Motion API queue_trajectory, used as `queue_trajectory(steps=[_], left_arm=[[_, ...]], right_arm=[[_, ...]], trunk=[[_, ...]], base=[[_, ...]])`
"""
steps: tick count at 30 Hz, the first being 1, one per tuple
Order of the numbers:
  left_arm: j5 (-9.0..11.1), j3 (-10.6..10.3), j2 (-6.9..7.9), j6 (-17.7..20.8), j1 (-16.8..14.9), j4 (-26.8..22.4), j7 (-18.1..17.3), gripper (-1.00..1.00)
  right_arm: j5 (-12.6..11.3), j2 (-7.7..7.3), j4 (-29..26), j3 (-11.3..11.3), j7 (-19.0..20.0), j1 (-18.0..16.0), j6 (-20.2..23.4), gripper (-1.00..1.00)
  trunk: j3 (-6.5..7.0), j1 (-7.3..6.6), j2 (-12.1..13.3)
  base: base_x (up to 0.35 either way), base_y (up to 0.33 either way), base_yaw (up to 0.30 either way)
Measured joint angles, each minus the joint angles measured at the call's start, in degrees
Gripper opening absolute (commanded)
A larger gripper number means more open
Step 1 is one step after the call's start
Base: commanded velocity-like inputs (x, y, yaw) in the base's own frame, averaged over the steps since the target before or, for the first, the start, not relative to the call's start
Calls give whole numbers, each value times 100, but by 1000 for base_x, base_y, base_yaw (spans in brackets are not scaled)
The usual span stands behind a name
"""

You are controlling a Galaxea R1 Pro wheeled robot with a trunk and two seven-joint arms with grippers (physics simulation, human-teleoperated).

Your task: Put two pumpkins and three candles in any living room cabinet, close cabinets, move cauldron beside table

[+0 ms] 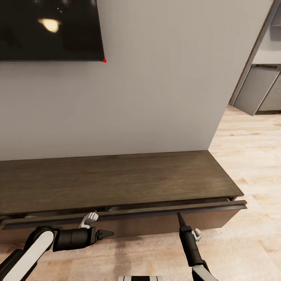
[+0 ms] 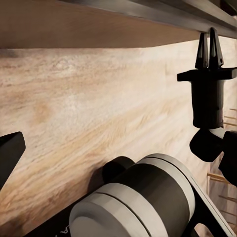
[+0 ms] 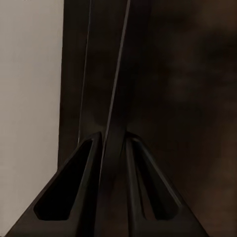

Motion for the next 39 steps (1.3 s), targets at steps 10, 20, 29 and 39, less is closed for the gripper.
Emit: queue_trajectory(steps=[10,20,29,39], left_arm=[[2,0,-1,-2,1,0,-5,100],[1,0,-8,0,0,1,-1,100],[-2,0,-9,0,0,0,-5,100],[-6,6,-10,0,-2,2,-1,100]], right_arm=[[17,15,-4,-23,-11,2,-41,-100],[19,8,-2,-33,-12,-1,-14,-100],[36,-14,-12,-18,-20,0,-13,-100],[137,-154,-26,195,-30,-2,-65,-100]], trunk=[[0,-1,0],[0,2,0],[0,-1,0],[1,-1,-1]], base=[[-2,0,0],[-59,0,0],[-39,0,0],[0,0,0]])
